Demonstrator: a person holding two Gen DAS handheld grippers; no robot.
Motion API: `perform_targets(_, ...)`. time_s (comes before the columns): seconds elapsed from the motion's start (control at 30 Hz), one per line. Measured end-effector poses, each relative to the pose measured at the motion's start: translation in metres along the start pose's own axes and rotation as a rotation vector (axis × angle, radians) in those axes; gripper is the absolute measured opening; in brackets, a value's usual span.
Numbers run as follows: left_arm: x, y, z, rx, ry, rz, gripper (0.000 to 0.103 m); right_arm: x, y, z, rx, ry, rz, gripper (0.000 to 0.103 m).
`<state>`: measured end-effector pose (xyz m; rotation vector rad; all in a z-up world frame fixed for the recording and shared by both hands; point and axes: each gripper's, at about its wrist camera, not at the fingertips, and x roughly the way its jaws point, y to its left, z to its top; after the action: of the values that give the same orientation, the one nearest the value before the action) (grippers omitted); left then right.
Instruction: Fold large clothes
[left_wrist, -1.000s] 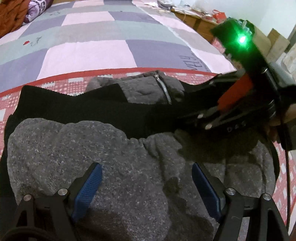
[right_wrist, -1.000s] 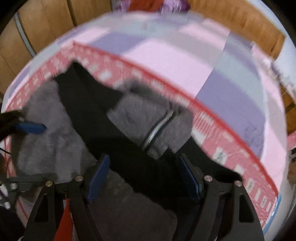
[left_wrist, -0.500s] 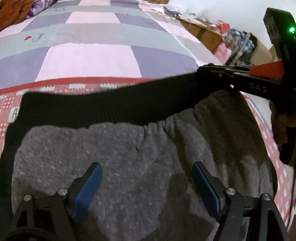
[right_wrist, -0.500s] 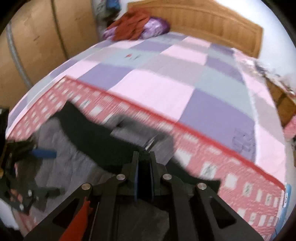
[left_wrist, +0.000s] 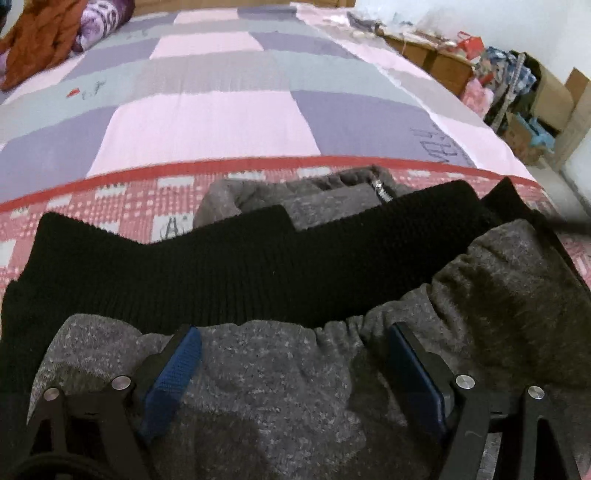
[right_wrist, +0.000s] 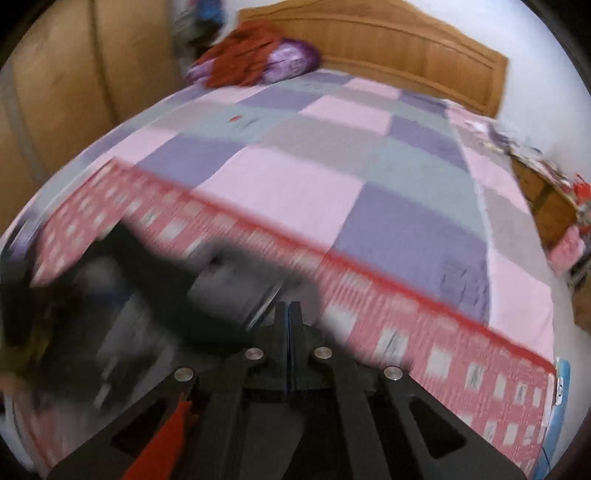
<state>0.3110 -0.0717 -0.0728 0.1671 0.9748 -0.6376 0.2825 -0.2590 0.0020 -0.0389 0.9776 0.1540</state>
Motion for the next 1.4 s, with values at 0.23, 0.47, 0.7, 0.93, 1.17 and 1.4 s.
perform_targets(0.23, 0.018, 0.020, 0.029, -0.061, -0.063, 0.067, 0.085, -0.023, 0.053, -0.099, 0.009, 0.056, -0.046, 0.000)
perform_targets(0.47, 0.018, 0.042, 0.042, -0.175, -0.028, 0.025, 0.085, 0.065, 0.005, -0.045, 0.102, 0.101, -0.116, 0.000)
perform_targets(0.7, -0.020, 0.011, 0.010, -0.002, -0.011, 0.038, 0.086, 0.106, -0.034, 0.000, 0.164, 0.105, -0.234, 0.000)
perform_targets(0.93, -0.055, 0.009, -0.023, -0.004, -0.021, 0.023, 0.085, 0.050, -0.070, -0.005, 0.324, -0.007, -0.123, 0.000)
perform_targets(1.17, -0.088, -0.024, -0.082, 0.018, -0.002, -0.029, 0.086, -0.058, 0.031, -0.119, 0.232, -0.025, -0.073, 0.002)
perform_targets(1.4, -0.049, -0.024, -0.079, 0.074, -0.008, 0.063, 0.089, -0.005, 0.046, -0.145, 0.239, 0.157, -0.111, 0.001)
